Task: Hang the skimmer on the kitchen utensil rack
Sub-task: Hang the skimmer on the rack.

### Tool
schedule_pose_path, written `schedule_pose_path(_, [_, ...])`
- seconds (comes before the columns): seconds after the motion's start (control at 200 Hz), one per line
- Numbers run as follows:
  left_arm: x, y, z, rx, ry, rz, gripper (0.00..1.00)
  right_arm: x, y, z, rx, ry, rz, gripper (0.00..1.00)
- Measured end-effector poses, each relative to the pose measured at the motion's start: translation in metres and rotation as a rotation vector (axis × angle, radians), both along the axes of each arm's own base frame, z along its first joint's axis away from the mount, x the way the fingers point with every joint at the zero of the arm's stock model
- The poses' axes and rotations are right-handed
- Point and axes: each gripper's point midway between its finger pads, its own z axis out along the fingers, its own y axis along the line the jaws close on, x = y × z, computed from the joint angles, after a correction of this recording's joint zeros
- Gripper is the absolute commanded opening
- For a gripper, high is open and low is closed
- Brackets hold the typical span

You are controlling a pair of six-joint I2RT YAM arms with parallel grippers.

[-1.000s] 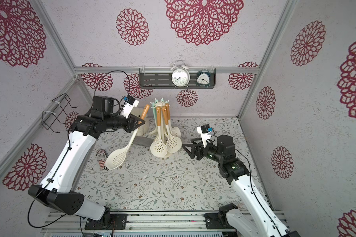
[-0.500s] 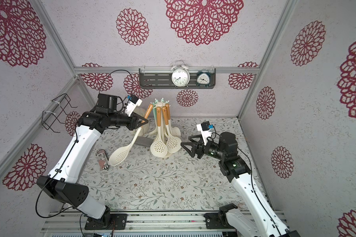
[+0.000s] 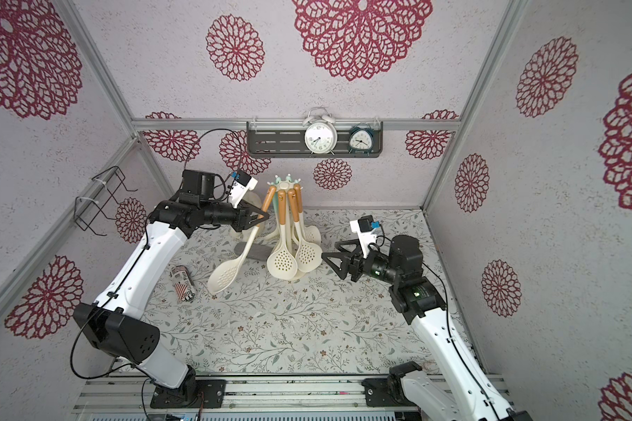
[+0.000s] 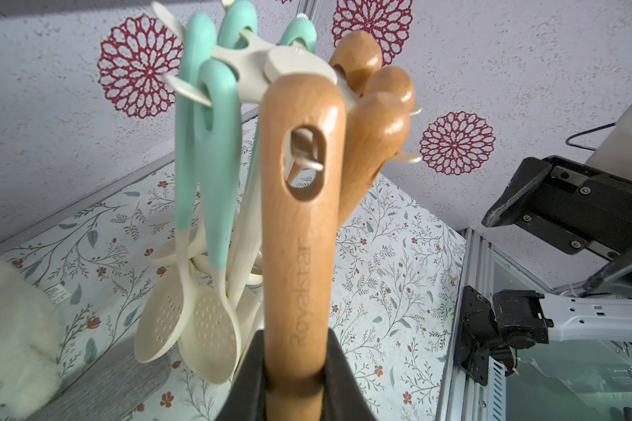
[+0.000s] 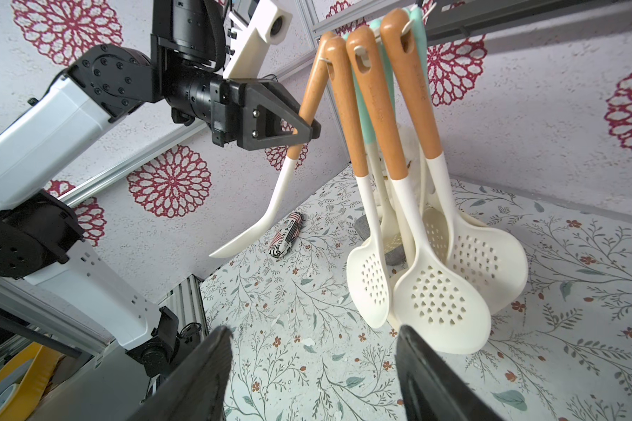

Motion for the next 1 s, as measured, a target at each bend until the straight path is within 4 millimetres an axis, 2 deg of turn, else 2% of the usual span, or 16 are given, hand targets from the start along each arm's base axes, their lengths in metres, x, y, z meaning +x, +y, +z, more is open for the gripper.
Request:
schedule_pose_path(0.38, [0.015, -0.016, -0.013, -0.097, -0.046, -0.023, 0.0, -0.002, -0.001, 0.001, 0.004, 0.003, -0.002, 0.73])
schedule_pose_path(0.495, [0.017, -0.017, -0.013, -0.107, -0.052, -0.018, 0.22, -0.003, -0.001, 0.001, 0.004, 0.006, -0.002, 0.73])
schedule_pose_path(0.59, [0.018, -0.017, -0.014, -0.112, -0.044, -0.008, 0.35, -0.004, -0.002, 0.003, 0.006, 0.003, -0.003, 0.73])
schedule_pose_path(0.721, [0.023, -0.015, -0.031, -0.098, 0.007, 0.022, 0.43, -0.005, -0.003, 0.005, 0.01, 0.001, -0.009, 0.73])
schedule_pose_path(0.836, [0.025, -0.014, -0.041, -0.088, 0.036, 0.039, 0.45, -0.004, -0.005, 0.005, 0.015, 0.004, -0.017, 0.73])
schedule_pose_path(1.001, [0.026, -0.013, -0.042, -0.086, 0.042, 0.051, 0.66, -0.004, -0.007, 0.007, 0.015, 0.001, -0.035, 0.74])
